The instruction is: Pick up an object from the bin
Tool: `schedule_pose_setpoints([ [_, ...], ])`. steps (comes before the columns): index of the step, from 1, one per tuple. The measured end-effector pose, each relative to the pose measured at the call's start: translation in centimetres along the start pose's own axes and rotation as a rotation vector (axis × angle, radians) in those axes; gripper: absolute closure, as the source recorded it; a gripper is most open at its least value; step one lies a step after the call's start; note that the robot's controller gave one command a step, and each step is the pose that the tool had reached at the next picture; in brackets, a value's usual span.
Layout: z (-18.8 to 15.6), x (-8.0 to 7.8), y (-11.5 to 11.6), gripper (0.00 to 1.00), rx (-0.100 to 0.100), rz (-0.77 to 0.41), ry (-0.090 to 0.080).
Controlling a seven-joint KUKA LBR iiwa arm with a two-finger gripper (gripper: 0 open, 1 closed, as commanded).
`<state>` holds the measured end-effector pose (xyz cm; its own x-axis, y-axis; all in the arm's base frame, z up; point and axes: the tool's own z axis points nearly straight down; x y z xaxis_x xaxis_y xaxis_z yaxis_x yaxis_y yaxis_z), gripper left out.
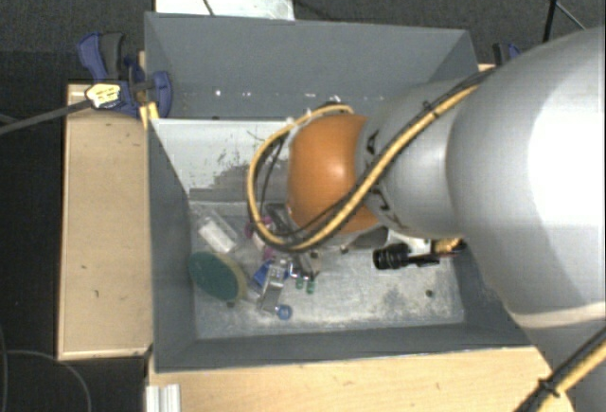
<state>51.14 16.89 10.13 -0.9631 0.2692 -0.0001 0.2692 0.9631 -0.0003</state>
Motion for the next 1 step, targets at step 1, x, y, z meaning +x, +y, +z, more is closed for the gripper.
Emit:
schedule_pose_setpoints([
  [1,-1.04,-1.26,8.57,0.00,-0.005,0.097,-0.002],
])
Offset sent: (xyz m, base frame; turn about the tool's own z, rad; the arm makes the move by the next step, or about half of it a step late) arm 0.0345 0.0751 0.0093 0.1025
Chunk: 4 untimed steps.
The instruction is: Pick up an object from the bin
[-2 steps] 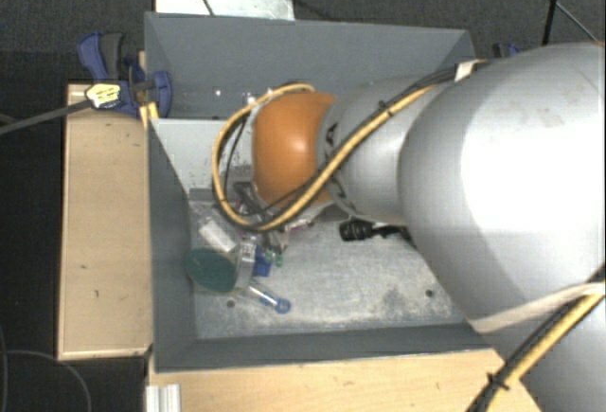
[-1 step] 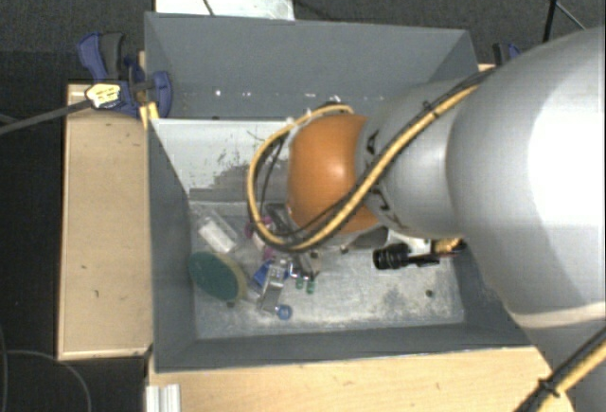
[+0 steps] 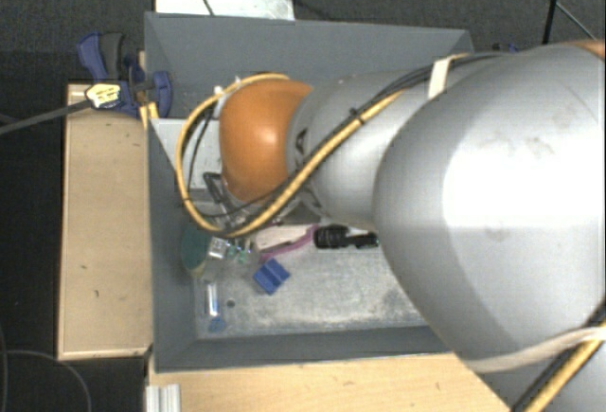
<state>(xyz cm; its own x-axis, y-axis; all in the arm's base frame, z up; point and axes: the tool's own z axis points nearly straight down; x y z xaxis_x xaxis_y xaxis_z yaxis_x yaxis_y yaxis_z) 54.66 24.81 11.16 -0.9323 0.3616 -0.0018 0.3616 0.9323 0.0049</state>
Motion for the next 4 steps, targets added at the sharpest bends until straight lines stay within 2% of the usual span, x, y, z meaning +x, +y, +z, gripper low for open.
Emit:
schedule_pose_setpoints([
  [1,3.7,-1.2,1.0,0.00,0.000,0.247,0.001],
  [2,3.3,-1.2,1.1,0.00,-0.002,0.243,0.001],
  [3,3.0,-1.3,1.4,1.00,-0.007,0.241,0.000],
  [4,0.6,-1.5,1.4,1.00,0.000,0.236,-0.004],
])
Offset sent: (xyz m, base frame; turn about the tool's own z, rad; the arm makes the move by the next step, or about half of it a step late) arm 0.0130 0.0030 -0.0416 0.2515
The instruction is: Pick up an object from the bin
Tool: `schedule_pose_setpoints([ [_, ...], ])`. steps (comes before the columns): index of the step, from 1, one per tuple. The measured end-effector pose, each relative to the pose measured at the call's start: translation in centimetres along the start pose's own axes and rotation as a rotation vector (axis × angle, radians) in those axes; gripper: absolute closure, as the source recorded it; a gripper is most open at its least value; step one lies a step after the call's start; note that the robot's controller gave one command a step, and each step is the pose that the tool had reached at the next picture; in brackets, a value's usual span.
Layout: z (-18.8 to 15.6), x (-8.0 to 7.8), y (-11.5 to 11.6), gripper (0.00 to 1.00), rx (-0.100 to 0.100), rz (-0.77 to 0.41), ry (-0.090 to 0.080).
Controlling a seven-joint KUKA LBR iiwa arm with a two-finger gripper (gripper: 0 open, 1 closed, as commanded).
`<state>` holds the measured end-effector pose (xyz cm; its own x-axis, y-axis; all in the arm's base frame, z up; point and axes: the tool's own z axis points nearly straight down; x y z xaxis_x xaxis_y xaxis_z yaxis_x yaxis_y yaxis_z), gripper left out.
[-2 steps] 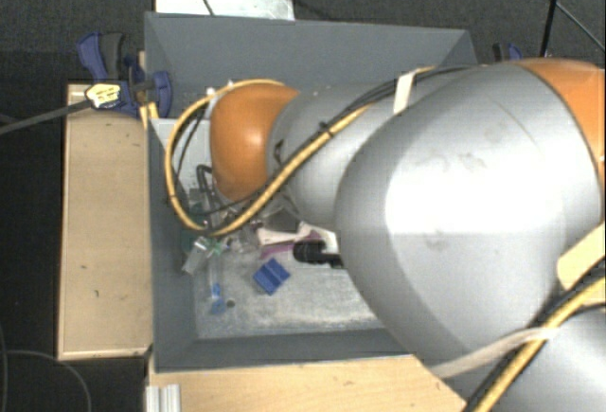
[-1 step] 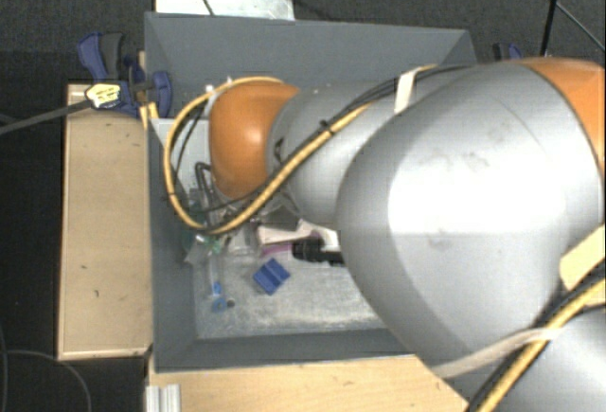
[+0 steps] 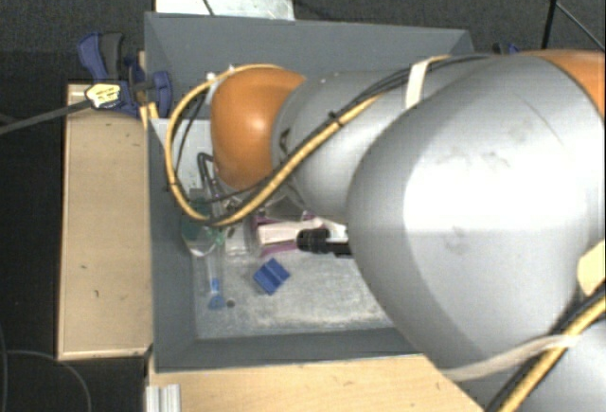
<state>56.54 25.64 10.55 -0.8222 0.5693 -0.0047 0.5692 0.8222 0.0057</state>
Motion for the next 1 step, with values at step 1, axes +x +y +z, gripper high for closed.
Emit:
schedule_pose_setpoints([
  [1,-7.10,-0.19,0.17,1.00,-0.001,-0.009,0.000],
])
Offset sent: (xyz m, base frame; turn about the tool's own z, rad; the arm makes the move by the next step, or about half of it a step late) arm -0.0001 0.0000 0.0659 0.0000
